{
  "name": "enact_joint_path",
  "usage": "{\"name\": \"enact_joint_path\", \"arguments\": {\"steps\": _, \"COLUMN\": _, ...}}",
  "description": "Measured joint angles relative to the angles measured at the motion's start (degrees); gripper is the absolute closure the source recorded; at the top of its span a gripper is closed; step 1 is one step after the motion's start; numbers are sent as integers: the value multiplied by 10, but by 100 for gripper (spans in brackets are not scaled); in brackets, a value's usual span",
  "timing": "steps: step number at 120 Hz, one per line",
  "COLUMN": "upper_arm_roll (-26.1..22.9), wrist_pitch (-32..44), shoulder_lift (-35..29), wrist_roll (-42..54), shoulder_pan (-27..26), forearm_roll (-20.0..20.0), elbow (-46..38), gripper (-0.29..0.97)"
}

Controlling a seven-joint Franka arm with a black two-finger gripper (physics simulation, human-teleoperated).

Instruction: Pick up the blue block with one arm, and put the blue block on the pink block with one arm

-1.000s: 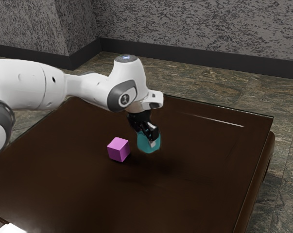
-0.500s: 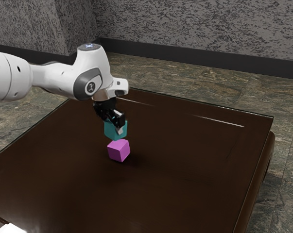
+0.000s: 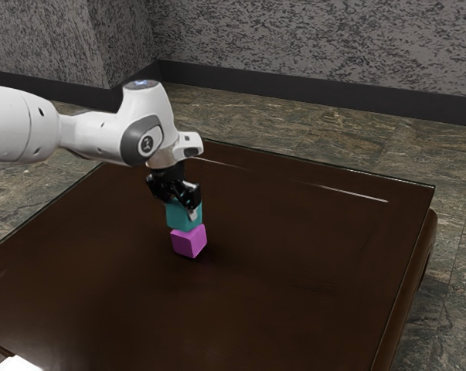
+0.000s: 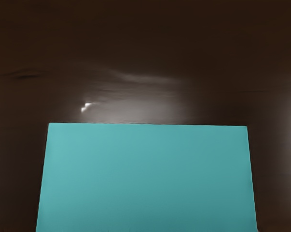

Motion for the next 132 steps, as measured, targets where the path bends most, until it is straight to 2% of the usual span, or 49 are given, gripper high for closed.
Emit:
{"name": "enact_joint_path", "arguments": {"steps": 16, "upper_arm_roll": 0, "wrist_pitch": 0, "shoulder_lift": 7, "wrist_roll": -10, "shoulder_pan": 0, "forearm_roll": 0, "elbow": 6, "gripper": 31}}
{"name": "enact_joint_path", "arguments": {"steps": 42, "upper_arm_roll": 1, "wrist_pitch": -1, "shoulder_lift": -13, "wrist_roll": -20, "shoulder_pan": -2, "forearm_roll": -5, "elbow": 0, "gripper": 13}}
{"name": "enact_joint_path", "arguments": {"steps": 59, "upper_arm_roll": 1, "wrist_pitch": -15, "shoulder_lift": -149, "wrist_roll": -27, "shoulder_pan": -13, "forearm_roll": 24, "elbow": -19, "gripper": 6}}
{"name": "enact_joint_path", "arguments": {"steps": 73, "upper_arm_roll": 7, "wrist_pitch": -44, "shoulder_lift": -220, "wrist_roll": -49, "shoulder_pan": -19, "forearm_roll": 42, "elbow": -9, "gripper": 4}}
{"name": "enact_joint_path", "arguments": {"steps": 82, "upper_arm_roll": 21, "wrist_pitch": -101, "shoulder_lift": -256, "wrist_roll": -117, "shoulder_pan": -37, "forearm_roll": 47, "elbow": 19, "gripper": 3}}
{"name": "enact_joint_path", "arguments": {"steps": 92, "upper_arm_roll": 56, "wrist_pitch": -217, "shoulder_lift": -287, "wrist_roll": -221, "shoulder_pan": -70, "forearm_roll": 89, "elbow": 85, "gripper": 2}}
{"name": "enact_joint_path", "arguments": {"steps": 106, "upper_arm_roll": 88, "wrist_pitch": -329, "shoulder_lift": -305, "wrist_roll": -345, "shoulder_pan": -68, "forearm_roll": 124, "elbow": 87, "gripper": 1}}
{"name": "enact_joint_path", "arguments": {"steps": 118, "upper_arm_roll": 90, "wrist_pitch": -382, "shoulder_lift": -304, "wrist_roll": -434, "shoulder_pan": -56, "forearm_roll": 113, "elbow": 66, "gripper": 1}}
{"name": "enact_joint_path", "arguments": {"steps": 132, "upper_arm_roll": 91, "wrist_pitch": -390, "shoulder_lift": -303, "wrist_roll": -520, "shoulder_pan": -54, "forearm_roll": 109, "elbow": 50, "gripper": 0}}
